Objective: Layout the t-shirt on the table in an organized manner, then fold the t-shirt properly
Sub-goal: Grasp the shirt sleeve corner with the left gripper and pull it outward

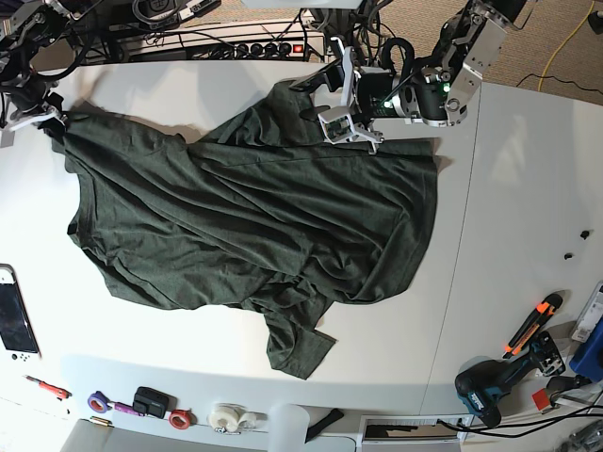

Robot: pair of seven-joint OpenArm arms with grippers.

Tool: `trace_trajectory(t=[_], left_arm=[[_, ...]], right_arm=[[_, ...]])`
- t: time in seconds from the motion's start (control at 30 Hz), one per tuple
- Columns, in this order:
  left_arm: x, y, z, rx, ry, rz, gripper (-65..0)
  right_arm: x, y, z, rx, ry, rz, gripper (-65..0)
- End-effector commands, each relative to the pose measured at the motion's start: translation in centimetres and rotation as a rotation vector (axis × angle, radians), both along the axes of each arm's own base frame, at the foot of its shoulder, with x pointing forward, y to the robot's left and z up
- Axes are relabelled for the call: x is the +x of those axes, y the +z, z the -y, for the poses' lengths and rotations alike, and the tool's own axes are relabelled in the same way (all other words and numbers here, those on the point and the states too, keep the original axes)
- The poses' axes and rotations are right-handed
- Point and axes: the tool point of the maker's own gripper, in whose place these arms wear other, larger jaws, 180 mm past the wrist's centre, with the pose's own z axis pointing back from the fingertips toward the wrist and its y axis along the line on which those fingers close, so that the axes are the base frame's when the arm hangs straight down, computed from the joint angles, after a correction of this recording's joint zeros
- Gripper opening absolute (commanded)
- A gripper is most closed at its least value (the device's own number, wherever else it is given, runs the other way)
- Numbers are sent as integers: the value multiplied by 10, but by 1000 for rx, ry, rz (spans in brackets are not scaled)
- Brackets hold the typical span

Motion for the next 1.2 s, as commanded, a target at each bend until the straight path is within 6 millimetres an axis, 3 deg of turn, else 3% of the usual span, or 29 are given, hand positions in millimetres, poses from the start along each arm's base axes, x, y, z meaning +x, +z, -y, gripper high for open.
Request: trace_trajectory(t=[0.0,0.73,1.03,1.1,1.17], left_arm=[[4,13,5,-51,1,31,-351],[2,1,4,-3,31,52,-347],[-24,-22,37,104,-13,162,-348],[-24,-25,38,132,-8,188,-376],[-20,-27,35,157,10,207,-448]], right_arm=[[9,16,8,-28,2,54,-650],[13,20,5,-9,7,85,-650],[13,20,5,-9,7,84,-650],[13,20,5,-9,7,83,-650],[13,20,5,-9,7,82,-650]])
